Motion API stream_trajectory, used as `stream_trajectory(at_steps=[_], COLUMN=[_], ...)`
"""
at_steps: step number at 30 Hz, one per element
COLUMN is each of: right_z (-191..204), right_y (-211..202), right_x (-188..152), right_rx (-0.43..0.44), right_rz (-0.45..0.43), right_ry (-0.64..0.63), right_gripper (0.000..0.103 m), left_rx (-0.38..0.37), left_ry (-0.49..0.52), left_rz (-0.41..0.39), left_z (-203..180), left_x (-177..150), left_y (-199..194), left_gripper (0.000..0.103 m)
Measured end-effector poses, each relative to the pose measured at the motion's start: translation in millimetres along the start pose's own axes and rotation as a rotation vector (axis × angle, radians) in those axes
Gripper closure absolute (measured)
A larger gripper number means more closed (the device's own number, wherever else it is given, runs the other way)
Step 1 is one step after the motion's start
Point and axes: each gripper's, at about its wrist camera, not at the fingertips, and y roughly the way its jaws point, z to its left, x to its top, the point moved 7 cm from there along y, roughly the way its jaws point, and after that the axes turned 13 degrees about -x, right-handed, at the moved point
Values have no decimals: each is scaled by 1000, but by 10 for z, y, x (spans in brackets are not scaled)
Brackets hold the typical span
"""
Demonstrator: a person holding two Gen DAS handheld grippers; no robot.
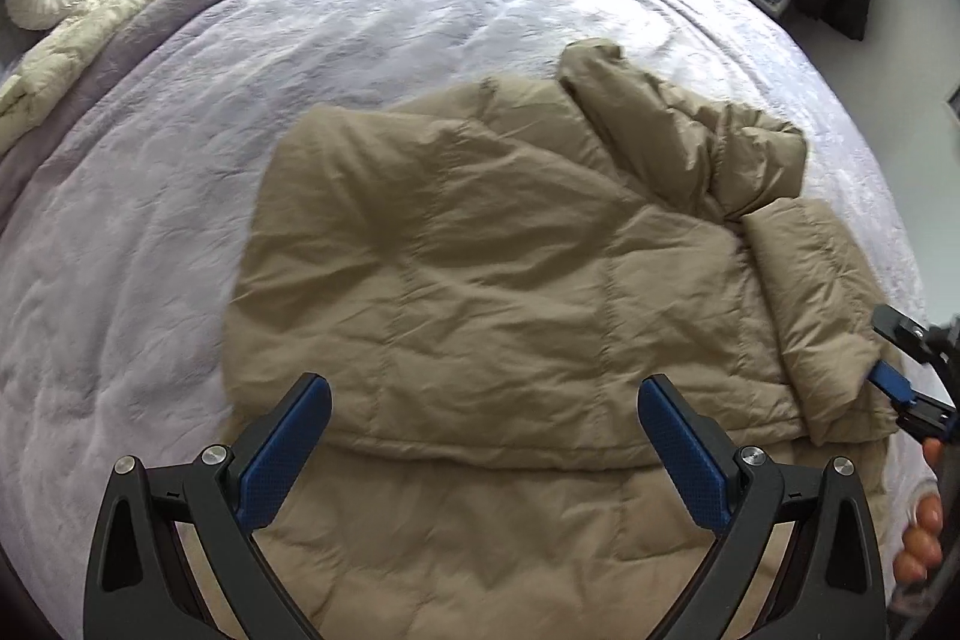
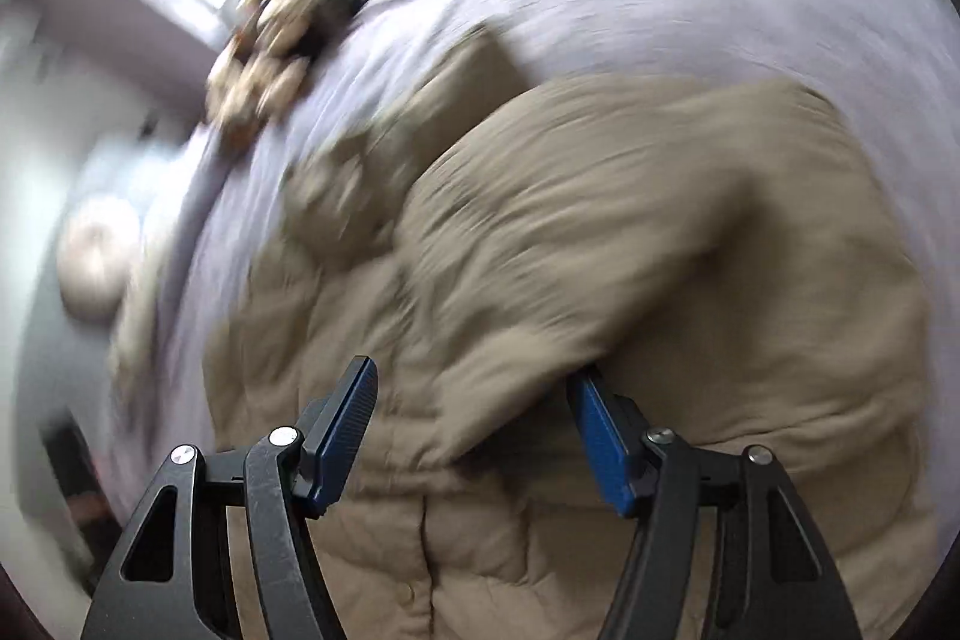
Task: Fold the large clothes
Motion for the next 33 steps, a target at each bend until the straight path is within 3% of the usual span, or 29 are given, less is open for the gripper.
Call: stream_trajectory(at_steps=[2,3,6,9,12,17,21,22,24,27,30,31,33], right_z=[-164,-223,-108,347,819,1422,1384,1327,1115,566,-220,-371,-883], right_y=[7,26,2,-114,-104,239,444,399,260,35,-144,-163,-200], right_x=[138,198,332,355,189,-364,-678,-708,-715,-693,-594,-569,-456], right_rx=[-3,-4,0,19,63,74,-14,-11,-1,0,-29,-27,0], right_rz=[-11,-16,-62,-126,-133,-20,98,106,116,156,196,199,197], right_ry=[102,136,99,-93,-270,-521,-593,-583,-533,-402,-147,-78,158], right_gripper=[60,91,95,96,96,92,65,48,38,38,38,38,38], left_rx=[-66,-101,-204,-311,-409,-538,-552,-553,-553,-525,-510,-509,-526], left_ry=[-14,-29,-80,-152,-232,-281,-262,-253,-233,-200,-184,-182,-174], left_rz=[-6,-12,-34,-40,-38,-14,41,54,87,129,149,148,143], left_z=[-32,-33,0,100,208,208,82,48,-47,-160,-261,-299,-384], left_x=[73,112,213,285,333,370,335,318,277,222,221,235,275], left_y=[10,2,-51,-105,-145,-144,-7,27,129,312,451,484,498], left_gripper=[1,1,1,1,1,1,1,1,1,1,1,4,32])
